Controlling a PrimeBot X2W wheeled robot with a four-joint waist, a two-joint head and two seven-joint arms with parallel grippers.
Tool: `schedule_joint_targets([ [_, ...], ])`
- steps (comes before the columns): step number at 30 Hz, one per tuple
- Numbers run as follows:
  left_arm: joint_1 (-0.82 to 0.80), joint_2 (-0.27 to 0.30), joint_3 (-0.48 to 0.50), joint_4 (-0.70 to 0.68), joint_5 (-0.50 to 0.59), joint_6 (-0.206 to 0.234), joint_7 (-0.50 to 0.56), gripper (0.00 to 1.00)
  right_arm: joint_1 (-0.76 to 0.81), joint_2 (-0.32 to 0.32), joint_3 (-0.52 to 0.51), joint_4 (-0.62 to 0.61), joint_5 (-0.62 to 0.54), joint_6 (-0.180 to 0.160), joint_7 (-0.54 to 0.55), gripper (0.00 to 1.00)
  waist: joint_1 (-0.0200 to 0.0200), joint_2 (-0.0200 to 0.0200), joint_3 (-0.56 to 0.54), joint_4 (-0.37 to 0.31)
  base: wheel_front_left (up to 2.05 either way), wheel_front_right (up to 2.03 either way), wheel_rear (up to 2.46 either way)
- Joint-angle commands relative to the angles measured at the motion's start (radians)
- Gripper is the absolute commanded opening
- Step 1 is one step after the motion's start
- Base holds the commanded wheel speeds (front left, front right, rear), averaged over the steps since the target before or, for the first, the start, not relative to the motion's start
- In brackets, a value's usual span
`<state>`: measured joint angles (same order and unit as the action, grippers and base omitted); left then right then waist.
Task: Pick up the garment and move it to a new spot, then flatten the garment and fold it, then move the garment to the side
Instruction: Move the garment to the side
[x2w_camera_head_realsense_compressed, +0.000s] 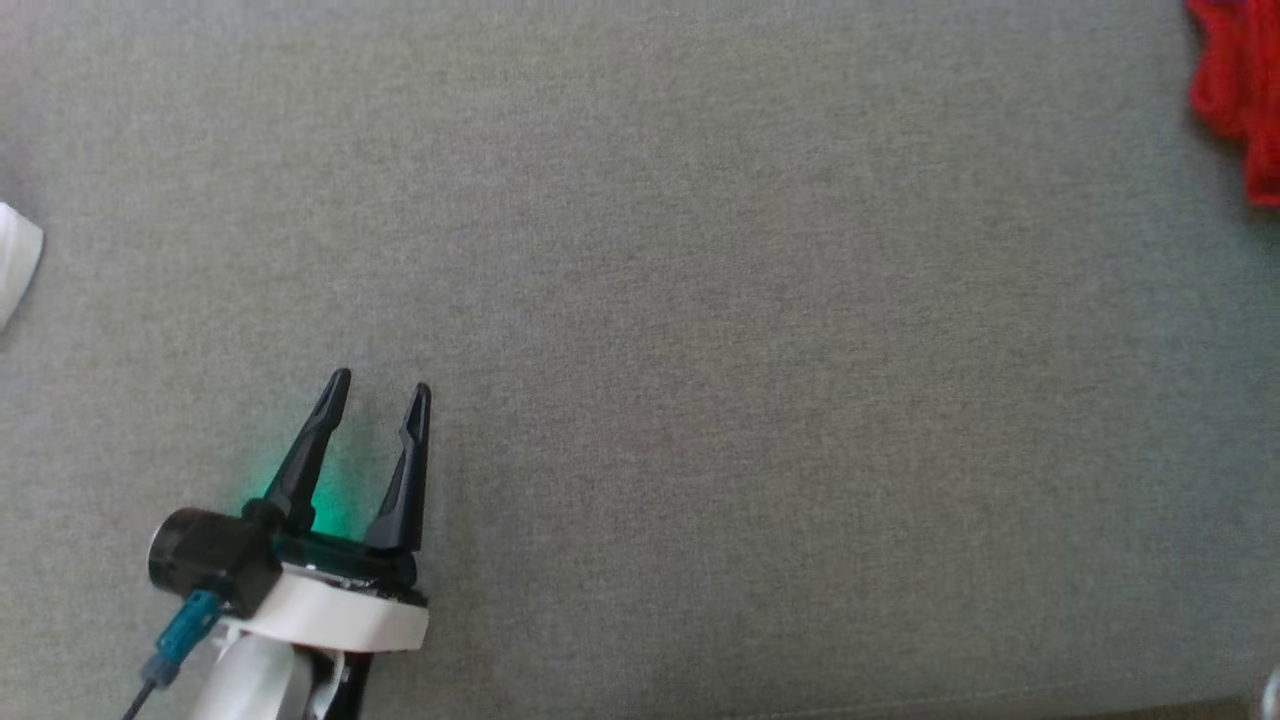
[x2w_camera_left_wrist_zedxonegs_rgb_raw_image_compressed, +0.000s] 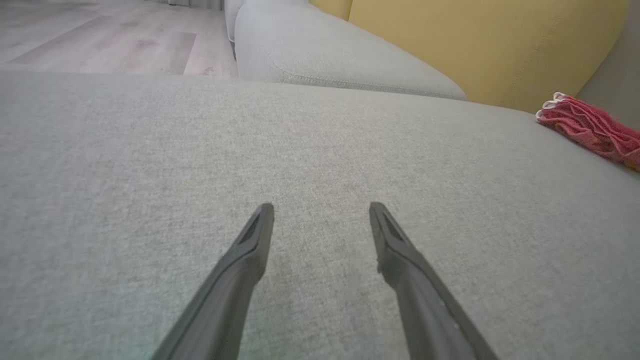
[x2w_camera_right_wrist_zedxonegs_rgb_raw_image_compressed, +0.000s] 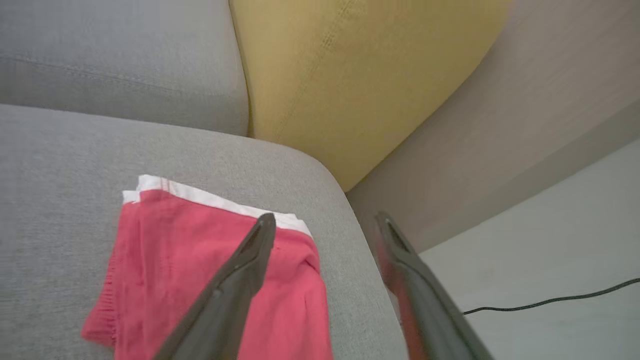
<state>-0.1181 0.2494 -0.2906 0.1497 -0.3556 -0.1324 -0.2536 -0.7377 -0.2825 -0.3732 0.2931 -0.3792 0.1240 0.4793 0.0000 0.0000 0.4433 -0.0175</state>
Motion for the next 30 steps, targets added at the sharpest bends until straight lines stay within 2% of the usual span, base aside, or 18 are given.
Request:
schedule_joint_targets([
  [1, 0.000, 0.008, 0.040, -0.022, -0.007, 0.002, -0.008, 1.00, 0.015, 0.006, 0.013, -0.049, 0.011, 0.007, -0.020, 1.00, 0.0000, 0.0000, -0.018, -0.003, 0.00, 0.00, 0.00],
  [8, 0.019, -0.046, 0.049, 0.000, -0.006, 0.002, -0.008, 1.00, 0.136, 0.064, 0.066, -0.158, 0.076, 0.007, -0.178, 1.00, 0.0000, 0.0000, -0.136, 0.011, 0.00, 0.00, 0.00],
  [12, 0.048, -0.096, 0.073, 0.027, 0.003, 0.002, -0.008, 1.00, 0.290, 0.128, 0.094, -0.258, 0.138, 0.007, -0.293, 1.00, 0.0000, 0.0000, -0.241, 0.043, 0.00, 0.00, 0.00],
  [17, 0.099, -0.132, 0.115, 0.052, 0.026, 0.002, -0.008, 1.00, 0.478, 0.184, 0.133, -0.306, 0.198, 0.007, -0.403, 1.00, 0.0000, 0.0000, -0.337, 0.074, 0.00, 0.00, 0.00],
  [24, 0.165, -0.152, 0.161, 0.069, 0.062, 0.002, -0.008, 1.00, 0.682, 0.230, 0.184, -0.263, 0.276, 0.007, -0.582, 1.00, 0.0000, 0.0000, -0.426, 0.104, 0.00, 0.00, 0.00],
  [30, 0.192, -0.154, 0.175, 0.084, 0.081, 0.002, -0.008, 1.00, 0.792, 0.232, 0.244, -0.110, 0.378, 0.007, -0.705, 1.00, 0.0000, 0.0000, -0.456, 0.120, 0.00, 0.00, 0.00],
])
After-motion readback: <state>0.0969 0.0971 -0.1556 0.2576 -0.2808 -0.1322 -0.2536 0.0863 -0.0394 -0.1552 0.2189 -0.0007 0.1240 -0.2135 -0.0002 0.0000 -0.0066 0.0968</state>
